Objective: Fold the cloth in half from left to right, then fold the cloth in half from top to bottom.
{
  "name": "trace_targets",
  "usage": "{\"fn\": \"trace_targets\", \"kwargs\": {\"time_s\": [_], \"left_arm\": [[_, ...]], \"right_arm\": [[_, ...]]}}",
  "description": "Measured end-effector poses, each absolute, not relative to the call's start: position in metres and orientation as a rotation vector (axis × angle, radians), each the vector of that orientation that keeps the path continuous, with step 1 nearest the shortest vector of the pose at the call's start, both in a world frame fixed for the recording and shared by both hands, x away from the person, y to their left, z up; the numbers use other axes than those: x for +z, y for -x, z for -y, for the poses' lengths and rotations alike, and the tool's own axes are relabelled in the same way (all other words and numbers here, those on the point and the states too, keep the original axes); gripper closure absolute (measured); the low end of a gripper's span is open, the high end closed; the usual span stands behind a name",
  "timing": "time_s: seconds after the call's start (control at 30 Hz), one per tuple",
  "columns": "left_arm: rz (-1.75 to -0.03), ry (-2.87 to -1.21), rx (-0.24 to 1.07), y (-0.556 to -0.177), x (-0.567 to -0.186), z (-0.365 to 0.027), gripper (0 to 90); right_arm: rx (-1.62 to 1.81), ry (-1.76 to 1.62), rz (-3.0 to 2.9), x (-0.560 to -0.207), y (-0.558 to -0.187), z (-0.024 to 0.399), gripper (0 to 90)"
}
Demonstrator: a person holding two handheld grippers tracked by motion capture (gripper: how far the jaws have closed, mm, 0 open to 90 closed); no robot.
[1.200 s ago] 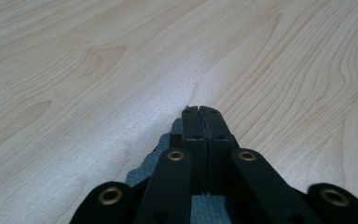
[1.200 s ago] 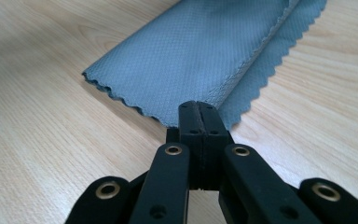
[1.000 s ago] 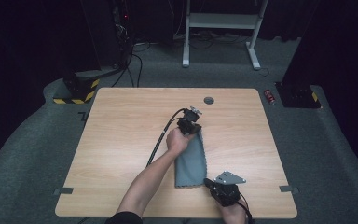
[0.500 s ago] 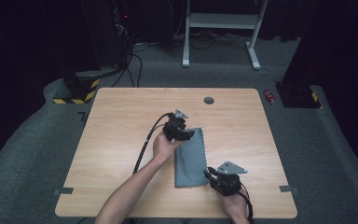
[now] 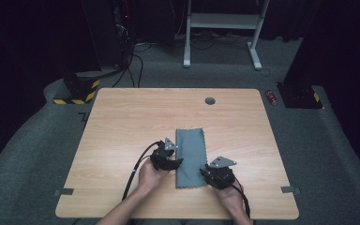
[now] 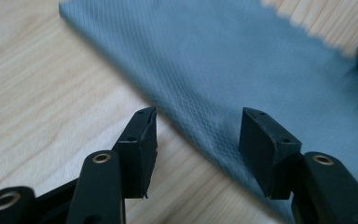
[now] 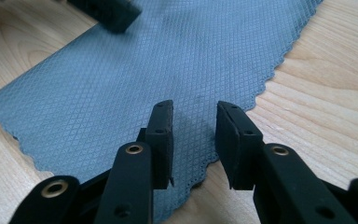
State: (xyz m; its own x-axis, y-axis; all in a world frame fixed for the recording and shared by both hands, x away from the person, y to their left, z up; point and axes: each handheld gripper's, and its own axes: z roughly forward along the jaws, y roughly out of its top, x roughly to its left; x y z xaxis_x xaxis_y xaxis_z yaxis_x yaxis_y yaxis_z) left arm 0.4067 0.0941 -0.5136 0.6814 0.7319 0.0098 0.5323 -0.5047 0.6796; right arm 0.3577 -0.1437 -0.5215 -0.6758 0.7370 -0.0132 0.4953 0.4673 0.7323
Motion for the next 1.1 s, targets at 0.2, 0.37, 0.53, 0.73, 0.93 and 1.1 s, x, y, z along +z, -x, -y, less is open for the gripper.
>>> {"fn": "trace_targets", "kwargs": {"time_s": [0.2,0.37,0.53,0.73,0.93,1.1], "left_arm": [[-0.976,-2.225,0.449,-0.398,-0.514,-0.105,46.4],[-0.974,-2.183,0.392,-0.382,-0.510,-0.111,46.4],[-0.932,-2.202,0.338,-0.360,-0.513,-0.102,45.3],[-0.911,-2.216,0.410,-0.347,-0.517,-0.102,45.1],[-0.918,-2.198,0.409,-0.341,-0.519,-0.108,45.0],[-0.904,-2.160,0.401,-0.342,-0.523,-0.113,42.9]], "right_arm": [[1.053,-1.017,-2.397,-0.523,-0.359,0.146,66.0],[1.056,-1.015,-2.396,-0.523,-0.358,0.147,65.9],[1.056,-1.016,-2.395,-0.523,-0.358,0.146,65.9],[1.057,-1.013,-2.396,-0.523,-0.359,0.147,65.8],[1.060,-1.012,-2.401,-0.523,-0.359,0.147,65.5],[1.057,-1.013,-2.400,-0.523,-0.360,0.148,60.4]]}}
